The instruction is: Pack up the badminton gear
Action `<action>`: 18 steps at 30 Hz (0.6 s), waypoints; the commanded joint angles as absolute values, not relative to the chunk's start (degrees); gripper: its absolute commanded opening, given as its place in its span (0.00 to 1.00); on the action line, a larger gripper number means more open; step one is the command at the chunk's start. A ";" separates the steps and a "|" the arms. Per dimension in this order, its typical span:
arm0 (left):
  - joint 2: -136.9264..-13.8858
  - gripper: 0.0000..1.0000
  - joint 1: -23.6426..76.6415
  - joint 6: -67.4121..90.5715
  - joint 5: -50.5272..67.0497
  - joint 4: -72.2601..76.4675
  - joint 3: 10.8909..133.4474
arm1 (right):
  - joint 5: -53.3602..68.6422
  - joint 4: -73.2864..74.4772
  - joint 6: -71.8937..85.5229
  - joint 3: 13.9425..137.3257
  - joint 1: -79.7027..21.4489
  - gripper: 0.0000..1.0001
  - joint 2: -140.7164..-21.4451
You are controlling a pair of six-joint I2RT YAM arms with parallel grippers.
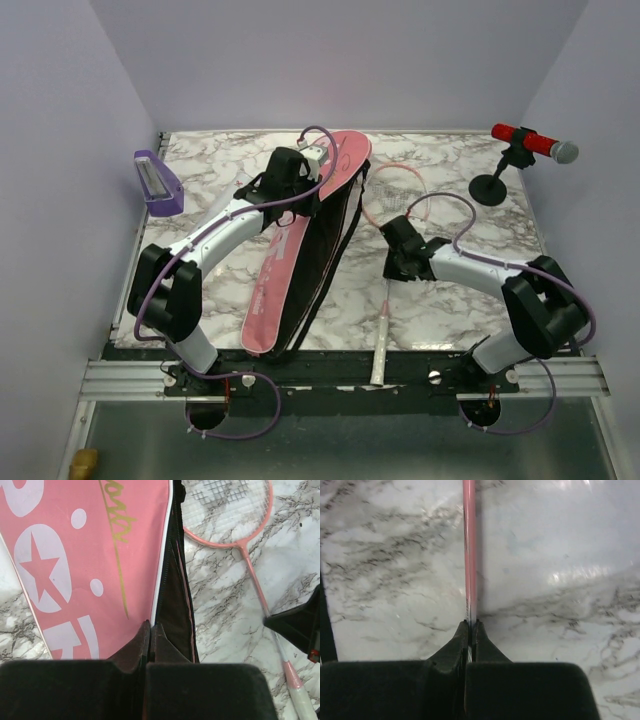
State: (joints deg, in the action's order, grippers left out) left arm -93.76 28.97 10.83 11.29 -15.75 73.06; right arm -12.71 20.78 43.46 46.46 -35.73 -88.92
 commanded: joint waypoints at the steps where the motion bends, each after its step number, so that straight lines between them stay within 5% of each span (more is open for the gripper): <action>1: -93.16 0.00 28.65 11.78 11.08 -14.59 74.62 | -10.72 24.96 46.05 41.31 -35.60 0.01 -83.59; 18: -94.74 0.00 28.48 11.16 8.26 -14.94 75.85 | -14.58 47.27 56.42 41.57 -49.04 0.00 -60.84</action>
State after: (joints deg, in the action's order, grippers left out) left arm -93.95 28.93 10.83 10.52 -15.99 73.47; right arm -12.93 38.15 50.59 42.09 -47.07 -67.07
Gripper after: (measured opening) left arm 0.010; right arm 0.022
